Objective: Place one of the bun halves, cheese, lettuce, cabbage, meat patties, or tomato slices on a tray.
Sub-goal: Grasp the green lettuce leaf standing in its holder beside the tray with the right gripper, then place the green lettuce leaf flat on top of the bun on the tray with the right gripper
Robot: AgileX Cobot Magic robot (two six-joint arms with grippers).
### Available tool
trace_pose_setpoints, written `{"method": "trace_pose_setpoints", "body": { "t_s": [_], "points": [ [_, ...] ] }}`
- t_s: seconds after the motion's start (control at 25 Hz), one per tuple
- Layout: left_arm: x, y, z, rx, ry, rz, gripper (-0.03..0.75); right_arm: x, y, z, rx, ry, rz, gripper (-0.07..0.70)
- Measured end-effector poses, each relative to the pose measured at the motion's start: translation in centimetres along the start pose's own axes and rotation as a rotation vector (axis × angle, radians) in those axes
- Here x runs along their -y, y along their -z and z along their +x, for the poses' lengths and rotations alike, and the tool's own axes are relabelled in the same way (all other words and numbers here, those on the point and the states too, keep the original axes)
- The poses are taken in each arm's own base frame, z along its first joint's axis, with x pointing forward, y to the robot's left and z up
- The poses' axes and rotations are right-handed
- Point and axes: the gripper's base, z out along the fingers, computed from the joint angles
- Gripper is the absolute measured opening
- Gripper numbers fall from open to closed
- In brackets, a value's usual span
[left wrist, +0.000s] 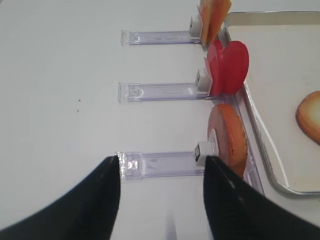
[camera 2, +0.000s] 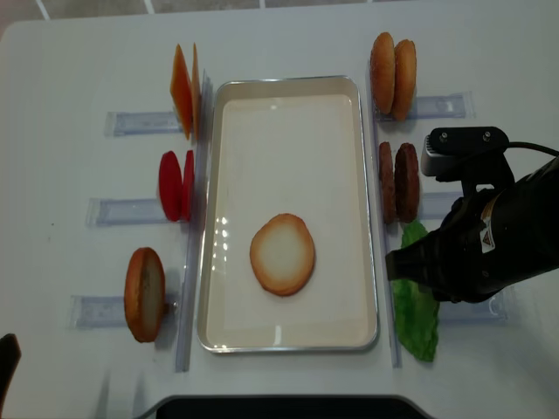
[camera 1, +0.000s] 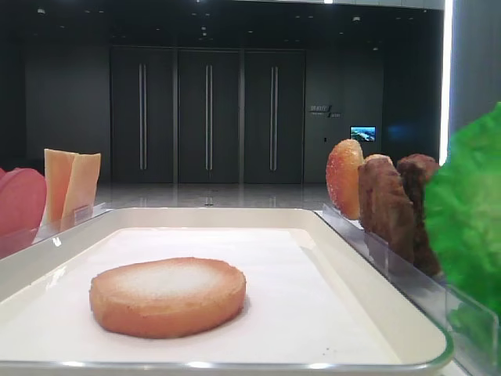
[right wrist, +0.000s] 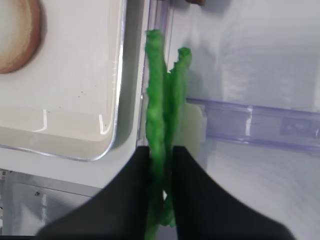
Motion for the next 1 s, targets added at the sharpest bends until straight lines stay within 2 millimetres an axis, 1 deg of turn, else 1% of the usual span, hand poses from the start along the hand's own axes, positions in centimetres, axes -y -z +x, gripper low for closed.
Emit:
{"method": "trace_pose_setpoints", "body": {
  "t_s": [0.08,0.24,0.44,0.56,0.68,0.76,0.84,1.0],
  "points": [
    [0.0,0.0,0.0,0.000,0.000,0.000,0.408,0.0,0.0,0.0,-0.002,0.000,0.001,0.056],
    [0.0,0.0,0.0,0.000,0.000,0.000,0.408,0.1,0.1,0.2,-0.022,0.001,0.013,0.056],
    [0.0,0.0,0.0,0.000,0.000,0.000,0.408,-0.2,1.1,-0.1,-0.057,0.003,0.031,0.055],
    [0.0,0.0,0.0,0.000,0.000,0.000,0.408,-0.8,2.3,-0.4,-0.057,0.021,0.027,0.022],
    [0.0,0.0,0.0,0.000,0.000,0.000,0.408,-1.9,5.1,-0.7,-0.005,0.043,-0.016,0.022],
    [0.0,0.0,0.0,0.000,0.000,0.000,0.408,-2.2,6.0,-0.6,0.009,0.054,-0.022,0.022],
    [0.0,0.0,0.0,0.000,0.000,0.000,0.408,-2.3,6.4,-0.6,0.014,0.054,-0.018,0.022],
    [0.0,0.0,0.0,0.000,0.000,0.000,0.408,-2.2,6.5,-0.4,-0.006,0.053,-0.002,0.022]
  ]
}}
